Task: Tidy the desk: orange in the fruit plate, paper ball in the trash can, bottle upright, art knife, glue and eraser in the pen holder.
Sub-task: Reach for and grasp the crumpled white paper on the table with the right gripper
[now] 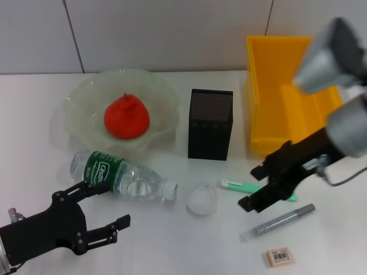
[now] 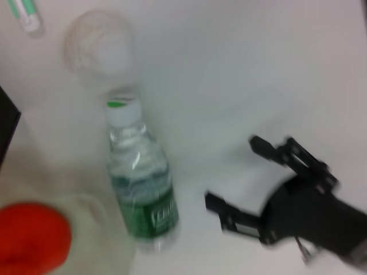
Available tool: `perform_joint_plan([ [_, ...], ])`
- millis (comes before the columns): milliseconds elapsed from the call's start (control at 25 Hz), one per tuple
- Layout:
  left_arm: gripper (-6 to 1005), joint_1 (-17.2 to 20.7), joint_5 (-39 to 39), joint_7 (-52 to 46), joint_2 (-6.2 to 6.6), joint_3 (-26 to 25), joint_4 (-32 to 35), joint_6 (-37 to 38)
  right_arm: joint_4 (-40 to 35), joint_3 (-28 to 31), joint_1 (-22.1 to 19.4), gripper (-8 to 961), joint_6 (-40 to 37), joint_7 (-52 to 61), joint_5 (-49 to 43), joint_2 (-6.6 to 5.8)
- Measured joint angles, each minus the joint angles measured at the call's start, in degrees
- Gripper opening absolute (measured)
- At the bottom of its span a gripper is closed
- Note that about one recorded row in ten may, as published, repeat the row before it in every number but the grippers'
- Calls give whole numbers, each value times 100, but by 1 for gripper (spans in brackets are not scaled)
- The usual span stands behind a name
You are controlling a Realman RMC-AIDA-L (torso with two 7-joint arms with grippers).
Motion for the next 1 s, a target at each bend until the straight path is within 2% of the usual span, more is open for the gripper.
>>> perform_joint_plan([
  [160,842,23,31,2,-1,10,-5,25,-166,-1063,341,699,680,741,-282,8],
  [800,836,51,41,-19,2,27,-6,28,-820,-2224,283,689,2280,974,-288,80],
  [1000,835,55,46,-28,2,27,-6,31,-1040,-2350,319,685,2553,985,-277,94],
])
